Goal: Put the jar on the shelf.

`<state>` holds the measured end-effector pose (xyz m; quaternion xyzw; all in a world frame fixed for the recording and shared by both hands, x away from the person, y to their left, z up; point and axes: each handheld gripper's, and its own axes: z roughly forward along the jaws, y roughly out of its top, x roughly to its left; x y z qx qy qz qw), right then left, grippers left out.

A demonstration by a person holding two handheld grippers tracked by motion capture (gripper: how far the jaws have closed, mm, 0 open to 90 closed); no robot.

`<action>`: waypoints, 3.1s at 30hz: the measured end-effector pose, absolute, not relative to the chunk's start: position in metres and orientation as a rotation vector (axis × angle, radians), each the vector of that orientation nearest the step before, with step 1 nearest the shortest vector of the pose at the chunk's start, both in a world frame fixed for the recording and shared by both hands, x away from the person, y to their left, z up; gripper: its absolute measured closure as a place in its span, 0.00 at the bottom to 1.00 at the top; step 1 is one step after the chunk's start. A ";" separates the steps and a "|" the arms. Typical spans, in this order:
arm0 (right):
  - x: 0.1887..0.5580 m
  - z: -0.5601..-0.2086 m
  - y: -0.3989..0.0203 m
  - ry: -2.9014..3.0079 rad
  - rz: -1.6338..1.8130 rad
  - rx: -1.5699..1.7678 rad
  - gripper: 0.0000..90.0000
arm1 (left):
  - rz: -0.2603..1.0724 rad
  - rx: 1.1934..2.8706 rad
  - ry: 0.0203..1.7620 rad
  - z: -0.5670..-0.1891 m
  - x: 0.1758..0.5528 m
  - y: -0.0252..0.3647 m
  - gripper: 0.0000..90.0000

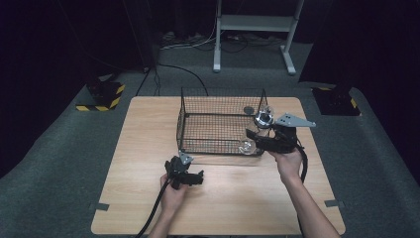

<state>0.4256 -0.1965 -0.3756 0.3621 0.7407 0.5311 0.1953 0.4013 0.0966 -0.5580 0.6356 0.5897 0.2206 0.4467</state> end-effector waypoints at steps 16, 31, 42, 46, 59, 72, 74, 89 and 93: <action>0.440 -0.370 -0.196 2.060 1.469 1.036 0.35 | 0.546 1.574 1.460 -0.558 0.401 0.097 0.02; 0.450 -0.373 -0.199 2.040 1.459 1.077 0.35 | 0.546 1.574 1.460 -0.558 0.401 0.097 0.02; 0.453 -0.371 -0.196 2.035 1.443 1.071 0.35 | 0.546 1.574 1.460 -0.558 0.401 0.097 0.02; 0.453 -0.369 -0.196 2.030 1.447 1.070 0.35 | 0.546 1.574 1.460 -0.558 0.401 0.097 0.02; 0.453 -0.371 -0.191 2.042 1.434 1.063 0.35 | 0.546 1.574 1.460 -0.558 0.401 0.097 0.02; 0.454 -0.381 -0.193 2.043 1.443 1.095 0.35 | 0.546 1.575 1.460 -0.558 0.401 0.097 0.02; 0.454 -0.382 -0.194 2.037 1.449 1.098 0.35 | 0.546 1.574 1.460 -0.558 0.401 0.097 0.02; 0.454 -0.384 -0.198 2.020 1.479 1.109 0.35 | 0.546 1.575 1.460 -0.558 0.401 0.097 0.02; 0.455 -0.383 -0.197 2.019 1.471 1.109 0.35 | 0.546 1.574 1.460 -0.558 0.401 0.097 0.02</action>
